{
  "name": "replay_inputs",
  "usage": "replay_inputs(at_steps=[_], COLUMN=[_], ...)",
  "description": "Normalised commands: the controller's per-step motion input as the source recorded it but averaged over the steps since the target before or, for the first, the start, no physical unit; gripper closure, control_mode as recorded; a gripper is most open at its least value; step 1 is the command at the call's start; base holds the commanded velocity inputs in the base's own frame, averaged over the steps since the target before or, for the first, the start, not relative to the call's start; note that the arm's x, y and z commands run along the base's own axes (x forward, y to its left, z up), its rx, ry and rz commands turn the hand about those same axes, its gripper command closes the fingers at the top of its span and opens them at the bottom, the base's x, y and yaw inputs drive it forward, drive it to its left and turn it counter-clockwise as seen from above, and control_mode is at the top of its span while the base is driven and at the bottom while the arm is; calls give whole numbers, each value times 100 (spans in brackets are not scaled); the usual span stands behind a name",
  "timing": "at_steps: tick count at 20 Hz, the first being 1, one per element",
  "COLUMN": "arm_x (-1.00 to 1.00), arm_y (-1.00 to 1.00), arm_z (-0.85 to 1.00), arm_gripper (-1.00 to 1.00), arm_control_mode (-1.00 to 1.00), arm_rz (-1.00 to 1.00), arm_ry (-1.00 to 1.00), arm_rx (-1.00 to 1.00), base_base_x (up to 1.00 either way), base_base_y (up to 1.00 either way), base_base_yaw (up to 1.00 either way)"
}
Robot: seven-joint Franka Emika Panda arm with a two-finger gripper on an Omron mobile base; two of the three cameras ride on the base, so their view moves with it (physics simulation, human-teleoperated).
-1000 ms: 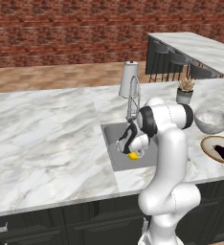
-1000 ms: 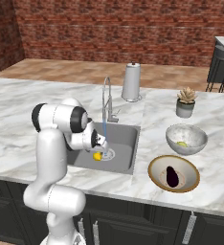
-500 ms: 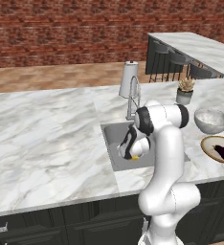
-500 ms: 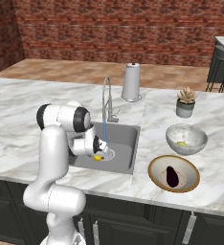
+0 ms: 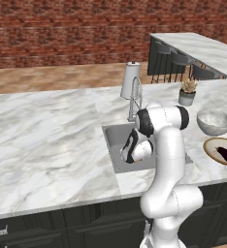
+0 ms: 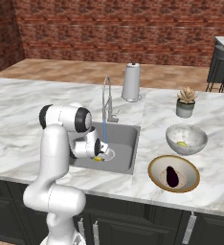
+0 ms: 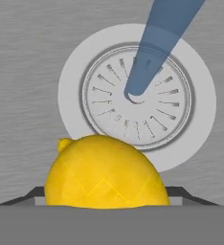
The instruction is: Pick the lemons from the sink and place them in one bowl. Place the eggplant in the other bowl. Then turn off the sink faucet.
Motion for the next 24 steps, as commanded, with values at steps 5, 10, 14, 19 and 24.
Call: replay_inputs(at_steps=[5,10,14,19,24], arm_x=[0,0,-6,-11,-18], arm_y=[0,0,0,0,0], arm_z=[0,0,37,78,87], arm_gripper=[100,100,100,100,100], arm_control_mode=[-100,-100,-100,-100,-100], arm_rz=[0,0,0,0,0], arm_ry=[-1,-1,0,2,1], arm_rx=[0,0,0,-3,0], base_base_x=[0,0,0,0,0], base_base_y=[0,0,0,0,0], base_base_yaw=[0,0,0,0,0])
